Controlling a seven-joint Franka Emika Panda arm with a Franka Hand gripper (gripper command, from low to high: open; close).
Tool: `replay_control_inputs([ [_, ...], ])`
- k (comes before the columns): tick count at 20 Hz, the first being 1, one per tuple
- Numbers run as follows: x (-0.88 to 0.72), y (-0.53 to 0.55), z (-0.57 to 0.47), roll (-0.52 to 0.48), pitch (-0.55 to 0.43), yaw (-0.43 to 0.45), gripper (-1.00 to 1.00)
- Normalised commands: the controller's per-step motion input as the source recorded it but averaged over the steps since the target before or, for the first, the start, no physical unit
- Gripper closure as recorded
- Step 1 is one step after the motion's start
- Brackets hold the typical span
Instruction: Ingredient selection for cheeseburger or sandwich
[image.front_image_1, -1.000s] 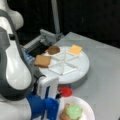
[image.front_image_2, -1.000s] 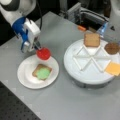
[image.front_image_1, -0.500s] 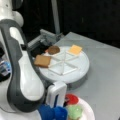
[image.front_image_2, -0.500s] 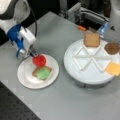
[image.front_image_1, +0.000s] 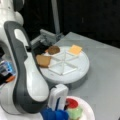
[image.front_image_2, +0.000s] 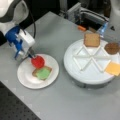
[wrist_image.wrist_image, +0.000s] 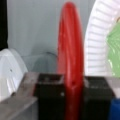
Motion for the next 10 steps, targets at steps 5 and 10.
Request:
replay_control_inputs([
  [5, 0.17, 0.06, 0.12, -0.313, 0.053, 0.224, 1.0],
  [10, 0.11, 0.16, 0.04, -0.365, 0.005, 0.15, 1.0],
])
